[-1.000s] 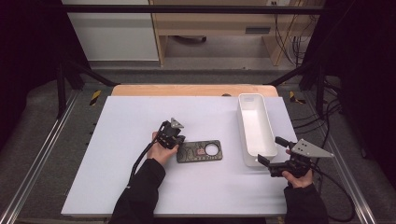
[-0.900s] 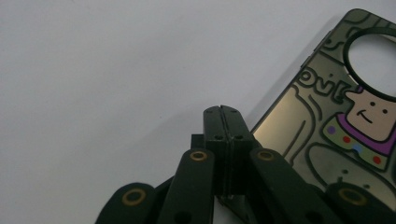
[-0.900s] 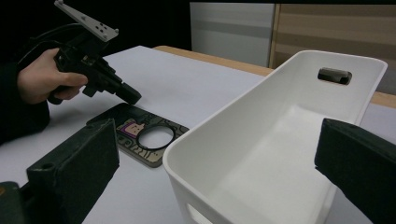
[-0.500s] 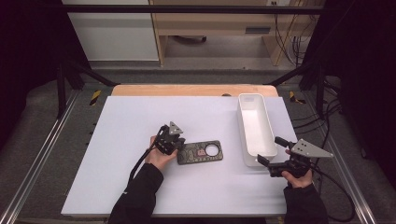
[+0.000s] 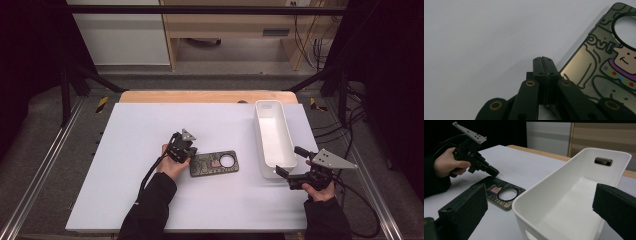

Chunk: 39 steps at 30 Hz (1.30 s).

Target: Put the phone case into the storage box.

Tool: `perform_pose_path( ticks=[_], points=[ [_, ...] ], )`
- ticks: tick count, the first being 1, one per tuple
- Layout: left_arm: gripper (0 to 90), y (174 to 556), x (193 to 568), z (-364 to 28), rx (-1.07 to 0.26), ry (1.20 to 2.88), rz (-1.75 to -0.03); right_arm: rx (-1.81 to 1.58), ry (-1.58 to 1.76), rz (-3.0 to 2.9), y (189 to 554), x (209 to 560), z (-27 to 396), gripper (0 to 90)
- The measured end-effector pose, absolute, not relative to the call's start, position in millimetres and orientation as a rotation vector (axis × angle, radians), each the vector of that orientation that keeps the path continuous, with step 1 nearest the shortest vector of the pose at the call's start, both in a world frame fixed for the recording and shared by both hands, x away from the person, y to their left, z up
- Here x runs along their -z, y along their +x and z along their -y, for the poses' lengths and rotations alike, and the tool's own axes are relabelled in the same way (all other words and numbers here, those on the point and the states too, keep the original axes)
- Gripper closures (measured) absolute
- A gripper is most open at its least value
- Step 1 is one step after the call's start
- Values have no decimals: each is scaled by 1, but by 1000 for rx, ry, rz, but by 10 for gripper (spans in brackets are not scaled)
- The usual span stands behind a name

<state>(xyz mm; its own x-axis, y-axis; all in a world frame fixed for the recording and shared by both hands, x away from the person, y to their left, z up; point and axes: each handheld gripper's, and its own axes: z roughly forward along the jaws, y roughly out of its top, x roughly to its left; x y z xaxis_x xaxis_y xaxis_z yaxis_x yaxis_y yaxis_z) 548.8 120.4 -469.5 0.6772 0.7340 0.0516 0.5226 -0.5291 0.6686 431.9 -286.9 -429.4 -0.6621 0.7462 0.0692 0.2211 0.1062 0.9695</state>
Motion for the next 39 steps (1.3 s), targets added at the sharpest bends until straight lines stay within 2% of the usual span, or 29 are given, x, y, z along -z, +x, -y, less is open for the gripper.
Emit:
perform_pose_path(
  ticks=[21, 27, 33, 35, 39],
  points=[
    [893, 513, 471, -121, -389, 2279, -873, -1584, 936, -1948, 431, 428, 287, 4],
    [880, 510, 459, -124, -406, 2235, -849, -1586, 938, -1945, 431, 428, 287, 4],
    [737, 505, 437, -130, -394, 2178, -815, -1587, 937, -1944, 431, 428, 287, 4],
    [652, 505, 429, -130, -389, 2165, -797, -1587, 937, -1944, 431, 428, 287, 4],
    [426, 507, 415, -124, -380, 2165, -756, -1590, 936, -1942, 431, 428, 288, 4]
  ],
)
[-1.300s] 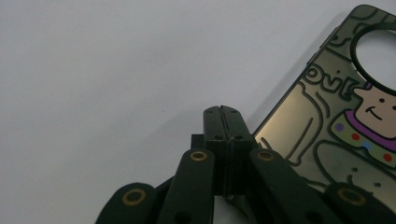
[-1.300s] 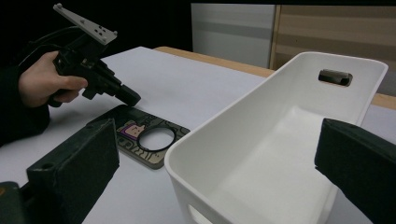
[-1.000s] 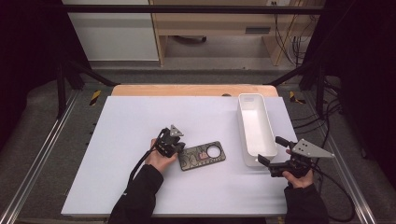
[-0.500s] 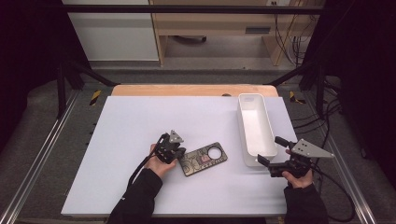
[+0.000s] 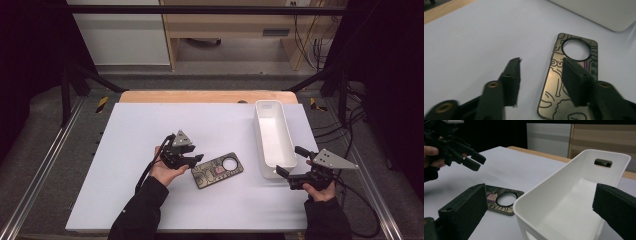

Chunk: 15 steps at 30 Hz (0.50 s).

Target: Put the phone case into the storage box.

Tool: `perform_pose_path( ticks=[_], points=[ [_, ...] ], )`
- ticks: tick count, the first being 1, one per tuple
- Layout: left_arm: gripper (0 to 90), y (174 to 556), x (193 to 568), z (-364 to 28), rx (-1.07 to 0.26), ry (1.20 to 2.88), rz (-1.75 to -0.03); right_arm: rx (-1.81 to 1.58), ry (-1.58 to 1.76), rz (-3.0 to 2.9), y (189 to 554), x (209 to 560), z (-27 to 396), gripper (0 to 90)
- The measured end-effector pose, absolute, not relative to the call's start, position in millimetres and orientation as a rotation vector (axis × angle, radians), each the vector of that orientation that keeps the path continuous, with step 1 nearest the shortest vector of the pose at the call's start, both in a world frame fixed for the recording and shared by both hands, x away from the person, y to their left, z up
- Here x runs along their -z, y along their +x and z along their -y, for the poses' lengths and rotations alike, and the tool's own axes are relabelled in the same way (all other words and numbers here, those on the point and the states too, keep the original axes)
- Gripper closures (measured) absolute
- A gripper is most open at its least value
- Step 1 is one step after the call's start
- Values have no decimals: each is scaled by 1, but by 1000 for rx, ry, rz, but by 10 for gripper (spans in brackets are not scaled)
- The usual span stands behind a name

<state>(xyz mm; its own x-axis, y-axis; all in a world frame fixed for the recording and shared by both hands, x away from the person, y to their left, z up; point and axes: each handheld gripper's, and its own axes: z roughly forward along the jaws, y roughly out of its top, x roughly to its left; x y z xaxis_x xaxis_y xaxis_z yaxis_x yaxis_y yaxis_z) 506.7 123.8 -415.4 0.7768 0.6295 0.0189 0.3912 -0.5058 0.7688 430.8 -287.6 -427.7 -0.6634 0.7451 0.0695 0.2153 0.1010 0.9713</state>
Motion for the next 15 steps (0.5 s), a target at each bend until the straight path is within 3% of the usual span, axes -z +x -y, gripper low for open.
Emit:
perform_pose_path(
  ticks=[7, 15],
  points=[
    [220, 511, 403, -109, -353, 2178, -706, -1594, 932, -1941, 430, 427, 288, 4],
    [90, 513, 400, -93, -340, 2223, -672, -1598, 929, -1945, 430, 427, 287, 4]
  ],
)
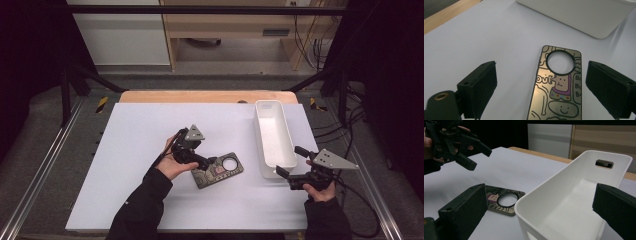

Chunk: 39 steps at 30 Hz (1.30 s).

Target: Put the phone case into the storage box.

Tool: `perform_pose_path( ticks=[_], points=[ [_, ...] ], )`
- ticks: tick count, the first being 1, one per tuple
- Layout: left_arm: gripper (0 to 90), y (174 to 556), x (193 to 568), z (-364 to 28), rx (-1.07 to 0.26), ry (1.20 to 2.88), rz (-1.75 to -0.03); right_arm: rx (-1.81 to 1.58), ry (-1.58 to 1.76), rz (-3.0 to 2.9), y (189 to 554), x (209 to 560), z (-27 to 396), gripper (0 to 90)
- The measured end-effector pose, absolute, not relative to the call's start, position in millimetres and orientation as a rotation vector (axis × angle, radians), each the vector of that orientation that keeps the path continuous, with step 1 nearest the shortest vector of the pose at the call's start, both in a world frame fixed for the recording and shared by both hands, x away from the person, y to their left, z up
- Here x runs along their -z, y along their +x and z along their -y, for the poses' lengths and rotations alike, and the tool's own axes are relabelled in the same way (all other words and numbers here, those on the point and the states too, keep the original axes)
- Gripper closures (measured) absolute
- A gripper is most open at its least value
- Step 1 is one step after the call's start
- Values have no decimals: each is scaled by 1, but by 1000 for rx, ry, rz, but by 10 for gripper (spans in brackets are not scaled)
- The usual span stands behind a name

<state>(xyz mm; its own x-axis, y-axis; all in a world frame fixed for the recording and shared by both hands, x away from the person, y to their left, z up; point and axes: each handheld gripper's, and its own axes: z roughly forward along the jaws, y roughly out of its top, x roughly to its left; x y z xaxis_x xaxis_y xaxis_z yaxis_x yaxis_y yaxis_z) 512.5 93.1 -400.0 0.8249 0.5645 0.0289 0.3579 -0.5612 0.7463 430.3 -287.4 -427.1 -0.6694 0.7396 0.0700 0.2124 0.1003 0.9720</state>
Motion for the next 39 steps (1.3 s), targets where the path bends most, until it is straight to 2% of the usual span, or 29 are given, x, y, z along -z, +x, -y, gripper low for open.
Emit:
perform_pose_path(
  ticks=[18, 39],
  points=[
    [6, 521, 403, -69, -282, 2358, -577, -1600, 922, -1950, 431, 427, 286, 4],
    [0, 530, 431, -48, -186, 2500, -553, -1599, 922, -1951, 431, 427, 287, 4]
  ],
)
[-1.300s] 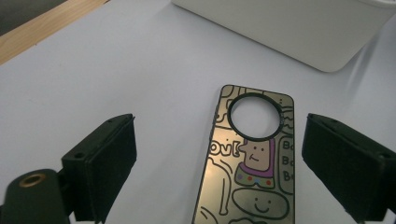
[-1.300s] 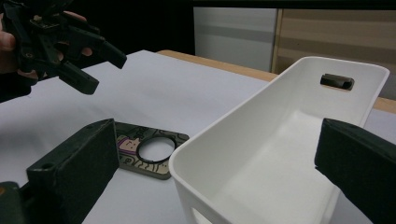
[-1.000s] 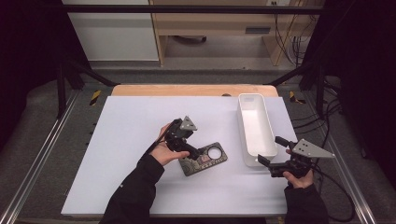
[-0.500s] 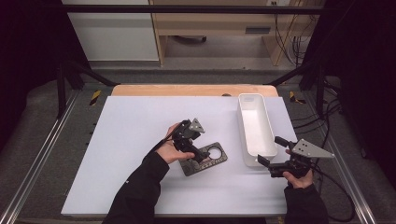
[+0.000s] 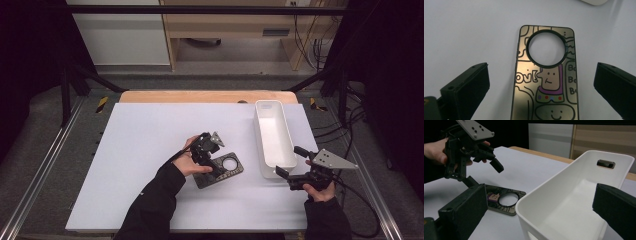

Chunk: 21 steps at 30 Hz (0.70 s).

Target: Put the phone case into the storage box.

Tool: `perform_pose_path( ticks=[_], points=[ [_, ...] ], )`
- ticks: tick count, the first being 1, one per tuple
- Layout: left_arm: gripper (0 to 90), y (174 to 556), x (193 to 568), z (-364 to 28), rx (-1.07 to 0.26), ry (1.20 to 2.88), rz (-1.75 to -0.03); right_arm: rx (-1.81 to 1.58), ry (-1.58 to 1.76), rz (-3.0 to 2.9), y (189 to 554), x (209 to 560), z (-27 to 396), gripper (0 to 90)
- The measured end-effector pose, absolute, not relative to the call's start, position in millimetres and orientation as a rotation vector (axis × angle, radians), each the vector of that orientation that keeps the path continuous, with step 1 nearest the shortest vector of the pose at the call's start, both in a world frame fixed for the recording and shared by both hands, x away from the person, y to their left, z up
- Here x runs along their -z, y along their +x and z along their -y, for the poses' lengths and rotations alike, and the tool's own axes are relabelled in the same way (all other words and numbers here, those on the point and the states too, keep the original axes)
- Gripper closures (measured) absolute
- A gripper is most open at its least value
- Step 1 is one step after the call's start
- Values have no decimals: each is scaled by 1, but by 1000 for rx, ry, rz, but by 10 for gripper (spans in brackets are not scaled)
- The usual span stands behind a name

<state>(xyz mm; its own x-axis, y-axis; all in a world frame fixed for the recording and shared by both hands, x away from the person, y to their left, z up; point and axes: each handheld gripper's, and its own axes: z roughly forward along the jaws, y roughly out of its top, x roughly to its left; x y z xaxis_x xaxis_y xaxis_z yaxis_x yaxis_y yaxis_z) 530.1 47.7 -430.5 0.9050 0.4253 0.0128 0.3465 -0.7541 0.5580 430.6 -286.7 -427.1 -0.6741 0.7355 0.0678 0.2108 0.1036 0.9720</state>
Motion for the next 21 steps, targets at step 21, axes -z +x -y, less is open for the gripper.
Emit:
perform_pose_path(
  ticks=[21],
  points=[
    [26, 526, 457, -38, -185, 2562, -584, -1599, 923, -1950, 430, 427, 287, 4]
  ],
)
